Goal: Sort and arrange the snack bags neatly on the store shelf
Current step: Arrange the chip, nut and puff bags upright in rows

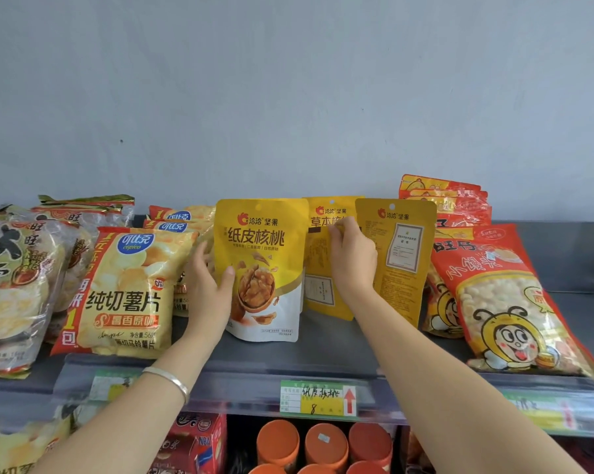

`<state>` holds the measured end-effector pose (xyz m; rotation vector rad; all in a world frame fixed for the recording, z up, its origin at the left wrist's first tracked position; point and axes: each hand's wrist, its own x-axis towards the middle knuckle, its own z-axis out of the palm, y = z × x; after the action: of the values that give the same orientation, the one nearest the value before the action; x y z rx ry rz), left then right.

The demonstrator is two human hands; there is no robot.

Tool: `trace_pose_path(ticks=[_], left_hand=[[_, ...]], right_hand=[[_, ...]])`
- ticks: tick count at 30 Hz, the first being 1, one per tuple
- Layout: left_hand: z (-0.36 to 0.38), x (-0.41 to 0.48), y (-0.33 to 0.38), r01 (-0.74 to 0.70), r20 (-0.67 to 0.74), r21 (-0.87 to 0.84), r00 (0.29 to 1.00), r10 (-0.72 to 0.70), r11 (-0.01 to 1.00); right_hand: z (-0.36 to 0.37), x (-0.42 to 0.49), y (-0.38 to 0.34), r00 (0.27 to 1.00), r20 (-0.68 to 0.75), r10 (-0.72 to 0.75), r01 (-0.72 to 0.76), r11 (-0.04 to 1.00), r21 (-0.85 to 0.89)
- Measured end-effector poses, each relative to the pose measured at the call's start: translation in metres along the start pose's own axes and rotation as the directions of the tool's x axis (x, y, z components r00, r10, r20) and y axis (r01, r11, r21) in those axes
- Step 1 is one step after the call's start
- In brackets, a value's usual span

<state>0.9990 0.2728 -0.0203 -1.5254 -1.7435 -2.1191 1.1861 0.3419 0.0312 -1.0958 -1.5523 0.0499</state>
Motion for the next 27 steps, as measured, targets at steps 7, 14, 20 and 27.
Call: trace_pose_path(ticks=[7,14,20,27], left_hand=[[0.009,-0.013,0.048,-0.592,0.076,0.321,0.794,0.603,0.739],[0.074,-0.01,0.122,-0.576,0.499,0.091,0.732,0.463,0.813],[0.109,-0.013,0.153,-0.184,0.582,-0.118,0.784,0.218,0.976],[0.122,-0.009,0.151,0.031,0.503,-0.286,0.856,0.123,0.958]], right_hand=[[-0.035,0.009,-0.016,0.998,-0.015,-0.066,0.064,0.992,-0.106],[-0.084,0.019,-0.024,0.989,0.005,-0.145,0.141,0.949,-0.281],[-0.122,0.031,-0.016,0.995,0.047,-0.086,0.093,0.975,-0.201],[-0.157,0.033,0.005,0.935,0.348,0.074,-0.036,0.993,-0.117]])
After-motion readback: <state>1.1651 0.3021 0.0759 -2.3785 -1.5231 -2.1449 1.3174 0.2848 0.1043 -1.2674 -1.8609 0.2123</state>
